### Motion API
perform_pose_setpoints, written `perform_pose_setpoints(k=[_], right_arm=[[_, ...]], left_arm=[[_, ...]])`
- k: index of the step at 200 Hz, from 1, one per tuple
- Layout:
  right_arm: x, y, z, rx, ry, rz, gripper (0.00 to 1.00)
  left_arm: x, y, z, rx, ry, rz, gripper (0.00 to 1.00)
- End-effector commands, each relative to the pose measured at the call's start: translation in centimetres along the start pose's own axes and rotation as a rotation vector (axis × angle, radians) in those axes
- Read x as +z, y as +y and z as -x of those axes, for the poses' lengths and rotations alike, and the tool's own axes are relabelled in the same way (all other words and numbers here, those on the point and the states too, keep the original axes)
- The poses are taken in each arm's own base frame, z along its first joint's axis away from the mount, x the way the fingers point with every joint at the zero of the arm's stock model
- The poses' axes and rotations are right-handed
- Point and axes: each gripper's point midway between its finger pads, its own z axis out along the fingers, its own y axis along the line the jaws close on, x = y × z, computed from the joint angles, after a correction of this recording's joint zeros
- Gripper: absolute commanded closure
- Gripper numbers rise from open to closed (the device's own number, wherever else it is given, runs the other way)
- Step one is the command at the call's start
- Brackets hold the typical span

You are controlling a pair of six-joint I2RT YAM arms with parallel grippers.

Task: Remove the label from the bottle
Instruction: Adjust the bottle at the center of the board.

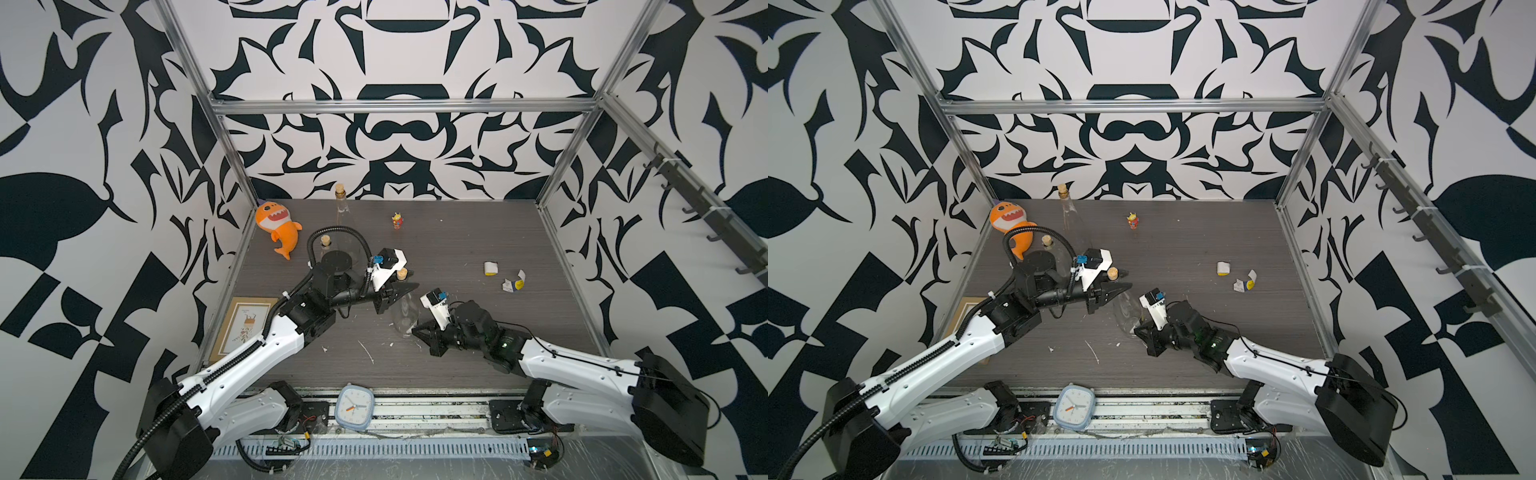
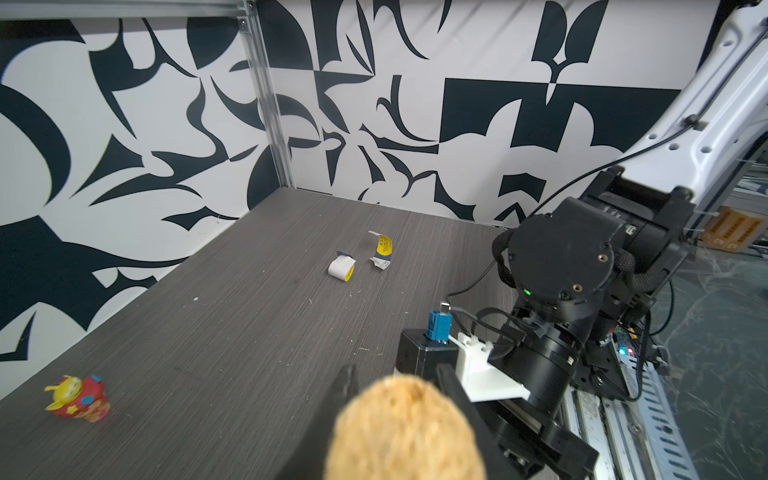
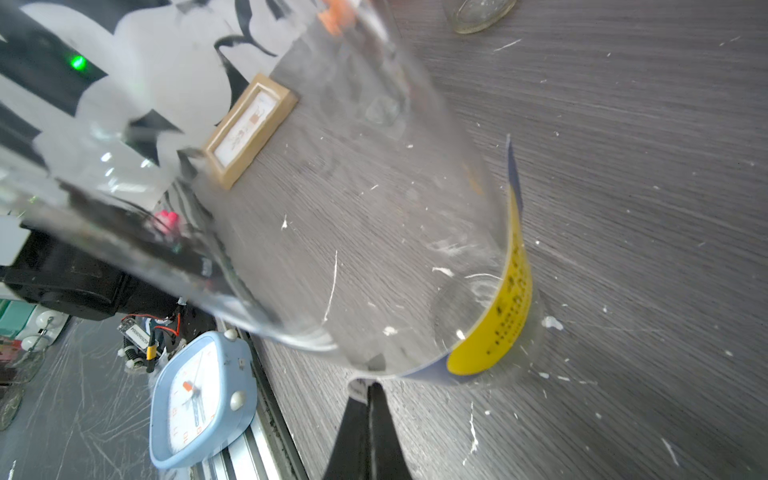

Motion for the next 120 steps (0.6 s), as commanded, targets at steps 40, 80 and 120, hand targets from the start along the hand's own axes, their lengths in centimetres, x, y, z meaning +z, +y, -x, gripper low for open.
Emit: perform_pose_setpoints(k=[40,80,120], right_arm=[[-1.3,1.9,0.7,-0.014,0.019,0.069,1.00],[-1.7,2.4,0.1,-0.002,0.057,0.095,1.00],[-1.9,2.8,-0.3,0.019,0.085,0.117,1.00]], left_arm=[[0.3,1.0,-0.4,0.057,0.088,0.006,1.00],[0.2,1.0,-0.5,0.086,0.114,0.006,1.00],[0.1,1.0,-0.3,0.100,0.123,0.002,1.00]])
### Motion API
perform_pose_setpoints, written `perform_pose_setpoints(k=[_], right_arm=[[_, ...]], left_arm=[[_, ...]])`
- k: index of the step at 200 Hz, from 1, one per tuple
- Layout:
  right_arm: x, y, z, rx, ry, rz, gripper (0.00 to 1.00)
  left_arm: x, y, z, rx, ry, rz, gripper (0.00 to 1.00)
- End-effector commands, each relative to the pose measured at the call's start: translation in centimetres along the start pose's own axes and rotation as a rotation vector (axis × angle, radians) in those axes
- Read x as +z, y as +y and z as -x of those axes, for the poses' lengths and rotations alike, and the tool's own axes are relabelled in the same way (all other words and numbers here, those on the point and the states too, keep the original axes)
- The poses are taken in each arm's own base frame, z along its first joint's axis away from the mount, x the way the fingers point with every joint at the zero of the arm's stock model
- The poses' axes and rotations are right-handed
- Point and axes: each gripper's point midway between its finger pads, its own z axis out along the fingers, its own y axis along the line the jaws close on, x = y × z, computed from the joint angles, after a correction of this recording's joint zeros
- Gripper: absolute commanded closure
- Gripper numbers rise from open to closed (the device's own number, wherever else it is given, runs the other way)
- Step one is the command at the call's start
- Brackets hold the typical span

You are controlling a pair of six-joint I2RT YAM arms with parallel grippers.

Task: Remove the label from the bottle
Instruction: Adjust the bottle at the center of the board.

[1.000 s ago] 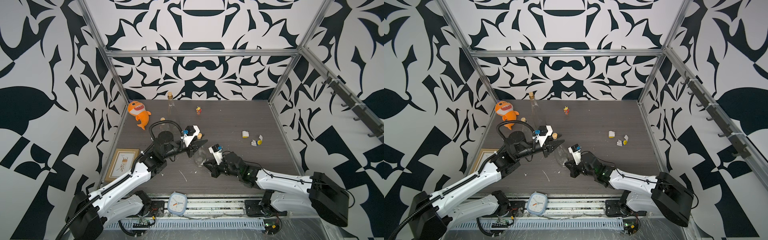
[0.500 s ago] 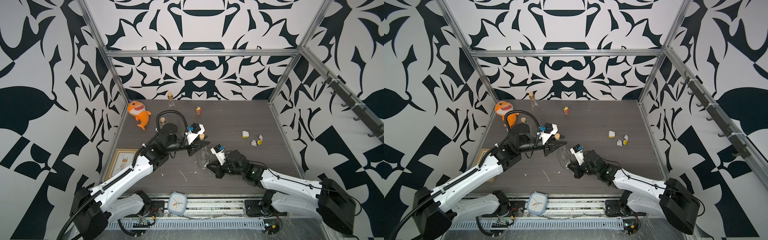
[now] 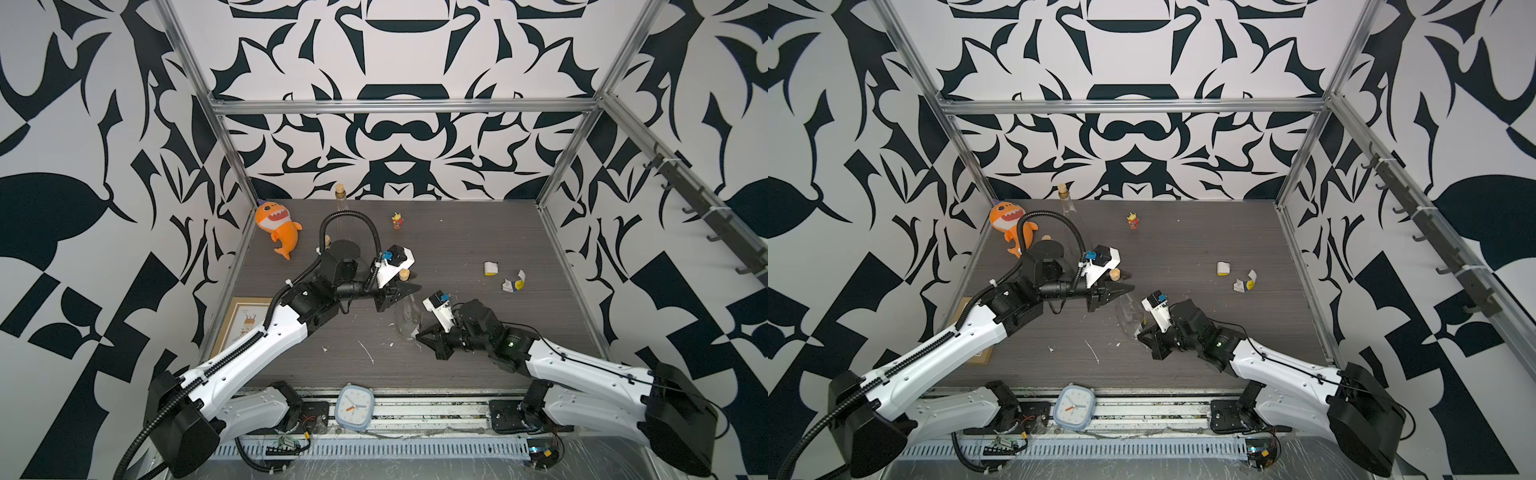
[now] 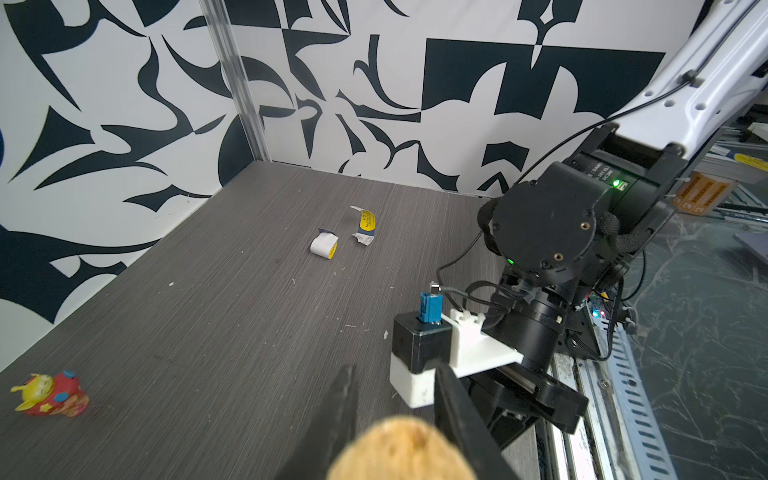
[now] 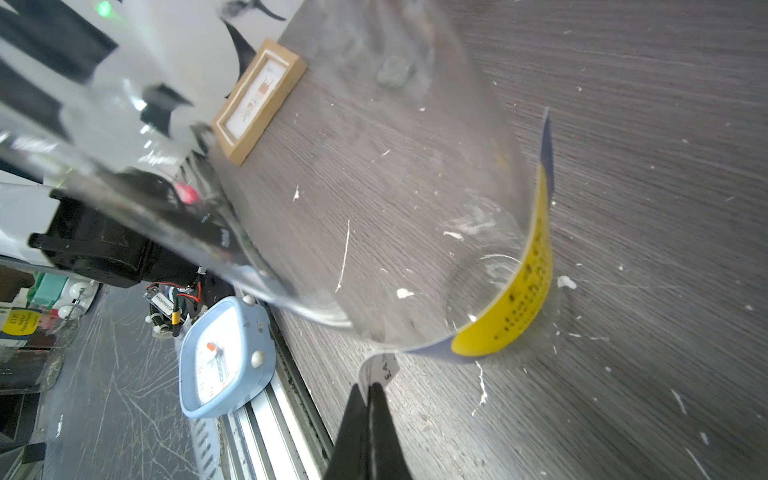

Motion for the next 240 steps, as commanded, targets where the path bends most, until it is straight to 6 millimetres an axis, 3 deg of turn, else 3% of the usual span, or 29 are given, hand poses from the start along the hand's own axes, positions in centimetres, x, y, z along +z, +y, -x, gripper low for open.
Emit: perform_pose_setpoints(k=[1,76,128,201,240], right_arm=[[-0.7,2.1,0.9,-0.009,0.006,0.074,1.00],[-2.2,0.7,-0.4,0.011,0.049,-0.001,1.00],[-3.8,-0.1,-0.2,-0.003,0.038,-0.043,1.00],[-2.8,0.9,0.4,-0.020,0.037,0.025,1.00],[-3.2,1.5,1.1,-0.038,0.008,0.050,0.72]], left_arm=[[-0.3,1.4,-0.1,0.089,0.028,0.058,1.00],[-0.3,0.3,0.2,0.103,0.030,-0.008,1.00],[-0.2,0.0,0.1,0.094,0.040,-0.030,1.00],[-0.3,0.1,1.2,0.082,-0.003,-0.027,1.00],[-0.1,0.4,2.2,0.075,-0.057,-0.009,1.00]])
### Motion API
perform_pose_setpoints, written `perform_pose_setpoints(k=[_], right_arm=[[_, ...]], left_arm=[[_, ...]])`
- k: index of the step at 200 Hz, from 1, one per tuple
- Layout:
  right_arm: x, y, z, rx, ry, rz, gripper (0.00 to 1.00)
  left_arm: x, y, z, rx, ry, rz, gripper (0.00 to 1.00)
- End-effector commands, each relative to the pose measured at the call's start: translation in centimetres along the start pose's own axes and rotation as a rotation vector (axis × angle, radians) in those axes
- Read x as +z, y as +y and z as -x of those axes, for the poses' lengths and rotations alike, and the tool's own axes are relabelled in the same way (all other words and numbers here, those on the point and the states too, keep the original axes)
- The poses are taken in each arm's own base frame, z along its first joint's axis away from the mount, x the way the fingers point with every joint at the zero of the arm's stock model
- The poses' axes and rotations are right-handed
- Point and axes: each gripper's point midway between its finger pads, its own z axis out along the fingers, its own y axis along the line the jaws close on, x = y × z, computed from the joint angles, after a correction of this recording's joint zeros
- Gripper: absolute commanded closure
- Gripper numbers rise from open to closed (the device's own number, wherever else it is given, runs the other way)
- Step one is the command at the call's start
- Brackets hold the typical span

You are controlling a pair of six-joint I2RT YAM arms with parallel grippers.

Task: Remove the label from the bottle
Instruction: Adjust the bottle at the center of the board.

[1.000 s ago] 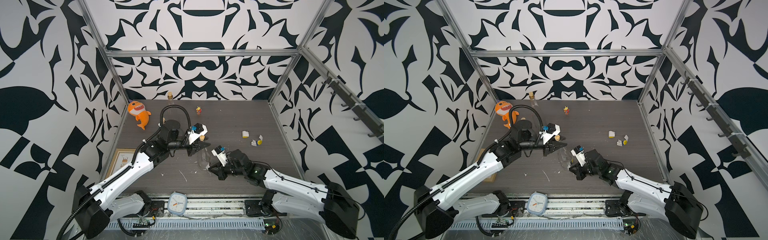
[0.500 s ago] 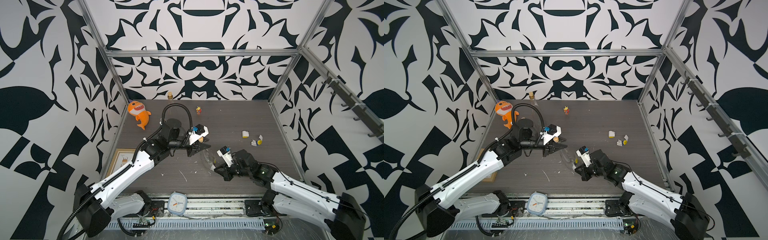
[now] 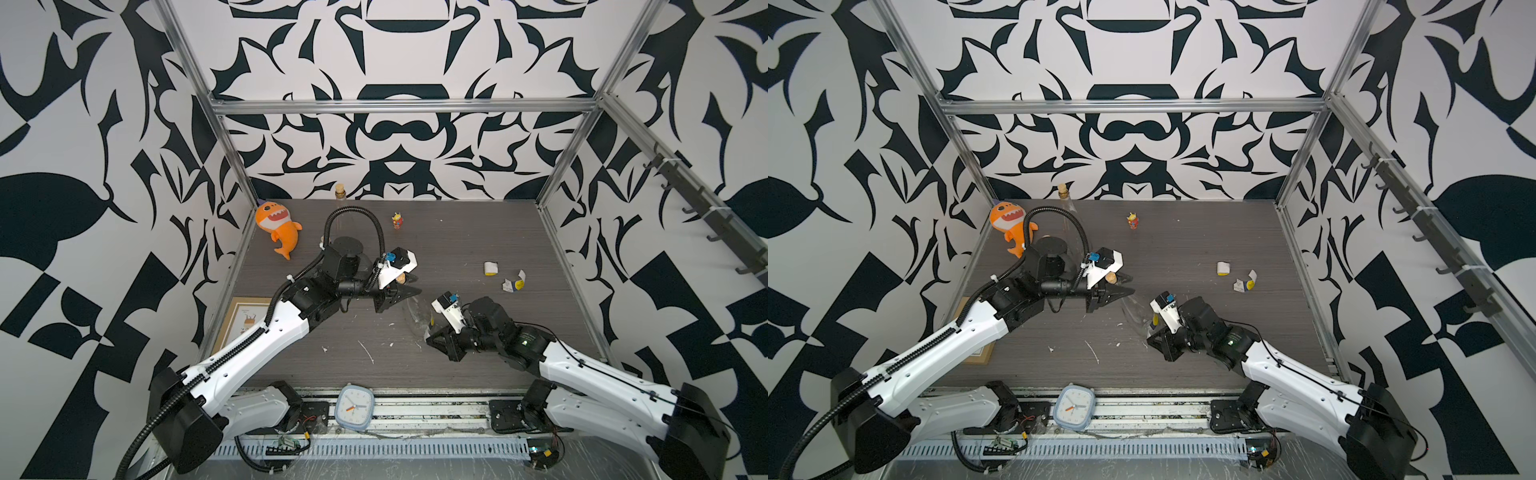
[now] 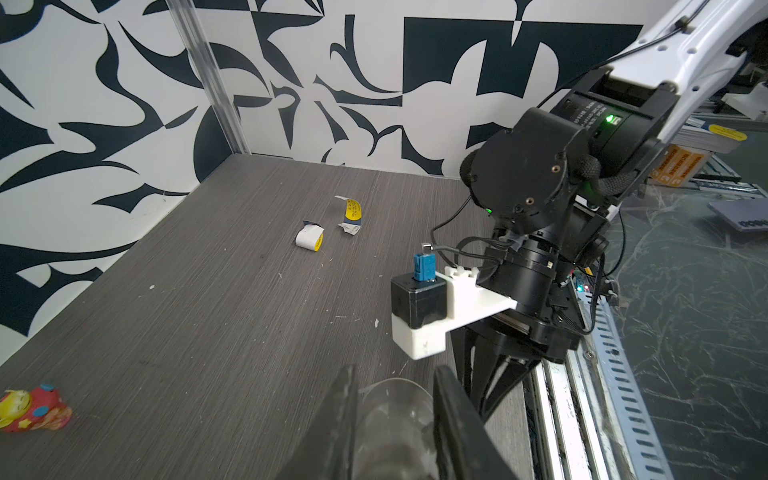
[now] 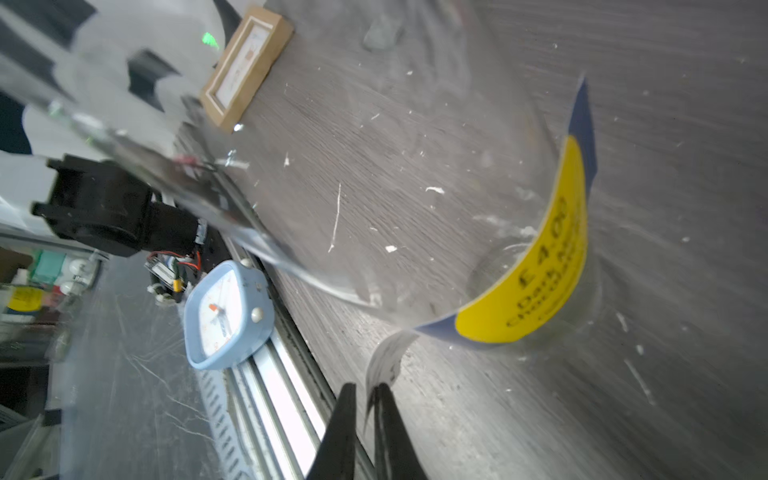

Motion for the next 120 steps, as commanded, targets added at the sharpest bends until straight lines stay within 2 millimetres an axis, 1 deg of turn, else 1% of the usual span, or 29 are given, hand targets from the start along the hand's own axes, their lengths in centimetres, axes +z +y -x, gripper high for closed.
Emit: perform_pose_setpoints(k=[1,20,48,67,104,120], right_arm=[[-0.8,1.9,2.0,-0.051,-0.060,0.062,0.72],[-1.2,2.1,2.1,-0.056,-0.068,0.062,0.65],[-1.6,1.8,2.2,-0.066,-0.085,0.033,0.61],[-1.7,1.5,2.3,-0.071,-0.094,0.020,0.57],[-2.1,0.0,3.2,-0.067,-0.142,-0.080,0.51],[-2.7,-0.8,3.8,-0.057,-0.187,-0.131,0.48]], left_arm=[[-0.4,1.0,2.3,0.051,-0.083,0.043,1.00],[-0.3,1.2,2.6,0.055,-0.095,0.048,1.00],[-0.3,1.2,3.4,0.061,-0.129,0.047,1.00],[0.0,1.1,3.5,0.058,-0.132,0.018,1.00],[0.6,1.2,3.9,0.051,-0.132,-0.009,1.00],[1.1,1.7,3.9,0.032,-0.124,-0.007,1.00]])
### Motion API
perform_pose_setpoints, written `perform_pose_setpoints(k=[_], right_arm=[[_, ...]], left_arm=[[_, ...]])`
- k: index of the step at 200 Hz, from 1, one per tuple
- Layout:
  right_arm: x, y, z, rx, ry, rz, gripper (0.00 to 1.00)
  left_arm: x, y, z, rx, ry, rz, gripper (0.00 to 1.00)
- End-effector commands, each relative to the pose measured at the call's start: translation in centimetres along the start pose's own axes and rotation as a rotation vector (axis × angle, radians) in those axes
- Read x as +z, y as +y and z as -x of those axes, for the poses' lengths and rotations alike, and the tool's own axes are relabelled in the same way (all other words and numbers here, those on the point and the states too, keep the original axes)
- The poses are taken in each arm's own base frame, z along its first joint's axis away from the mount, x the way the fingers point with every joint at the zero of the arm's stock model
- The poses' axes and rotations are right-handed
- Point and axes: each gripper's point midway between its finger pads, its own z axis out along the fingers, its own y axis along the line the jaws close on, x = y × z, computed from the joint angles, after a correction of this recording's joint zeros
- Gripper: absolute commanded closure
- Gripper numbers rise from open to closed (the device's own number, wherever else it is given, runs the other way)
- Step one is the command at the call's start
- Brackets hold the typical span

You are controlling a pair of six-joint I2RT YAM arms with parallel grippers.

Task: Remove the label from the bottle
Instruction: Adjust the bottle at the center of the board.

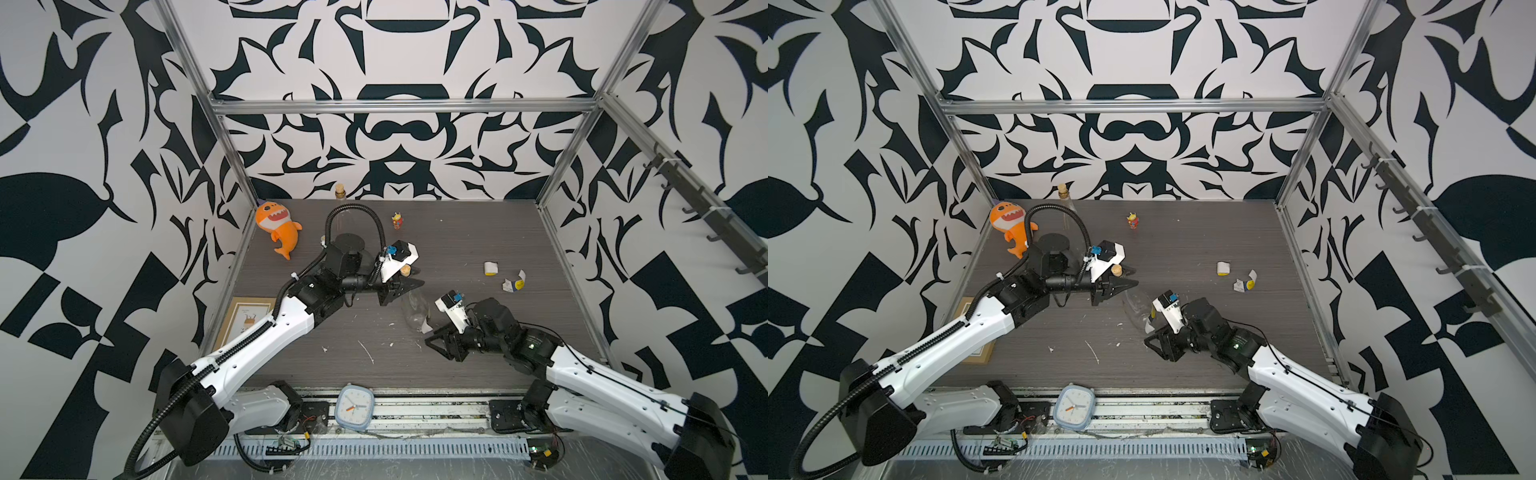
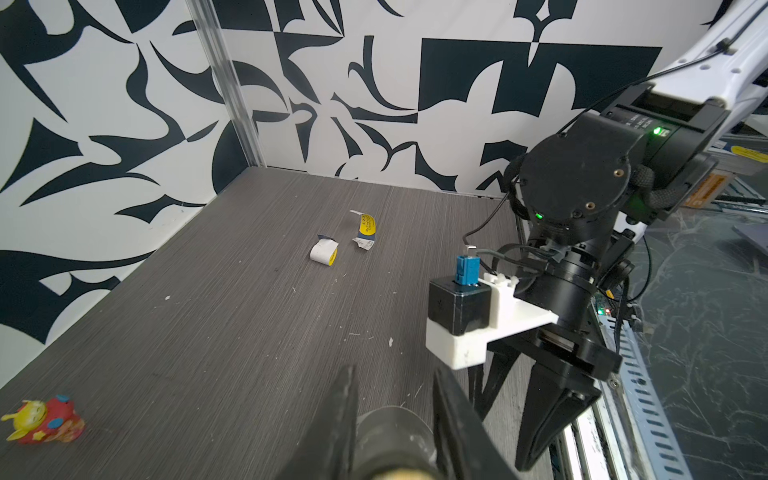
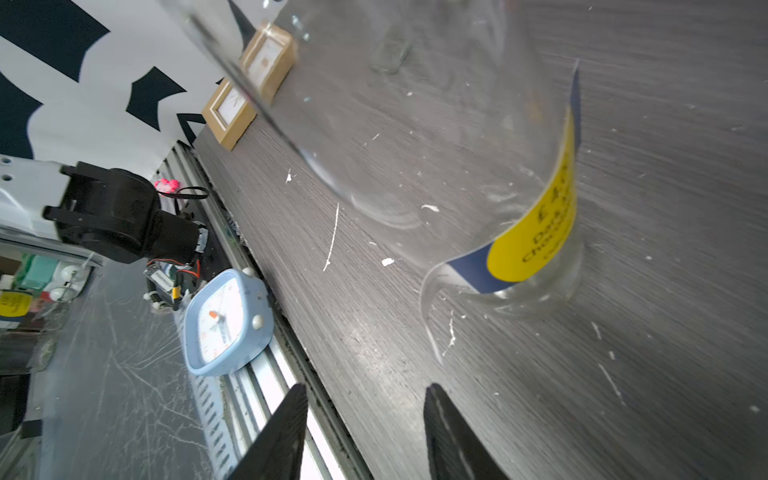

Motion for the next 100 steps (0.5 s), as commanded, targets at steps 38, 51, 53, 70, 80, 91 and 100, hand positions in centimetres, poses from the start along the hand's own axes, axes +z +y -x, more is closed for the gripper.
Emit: perform_pose_setpoints(k=[38,51,53,70,80,91,100], right_arm=[[-2.0,-1.4,2.6,-0.009,-0.118,-0.099,0.40],[-2.5,-2.8,2.7,0.020,-0.135,-0.156,0.40],[-2.6,-2.9,2.7,0.023,-0.139,-0.160,0.40],[-3.6,-5.0,3.4,0.084,-0.198,-0.237,0.40],[-4.2,-6.1,3.8,0.118,-0.236,-0.270,0.40],[-4.8,-7.6,4.2,0.170,-0.274,-0.311,0.41],[-5.1,-8.5,4.5,0.199,-0.297,-0.326,0.41]], left_arm=[[1.8,1.4,2.2,-0.003,-0.033,-0.028,1.00],[1.9,1.3,2.4,-0.002,-0.039,-0.037,1.00],[1.9,1.3,2.4,-0.001,-0.040,-0.038,1.00],[2.0,1.2,2.6,-0.004,-0.044,-0.046,1.00],[2.1,1.2,2.6,-0.008,-0.045,-0.052,1.00],[2.2,1.2,2.8,-0.014,-0.053,-0.056,0.98],[2.4,1.1,2.9,-0.014,-0.060,-0.067,0.97]])
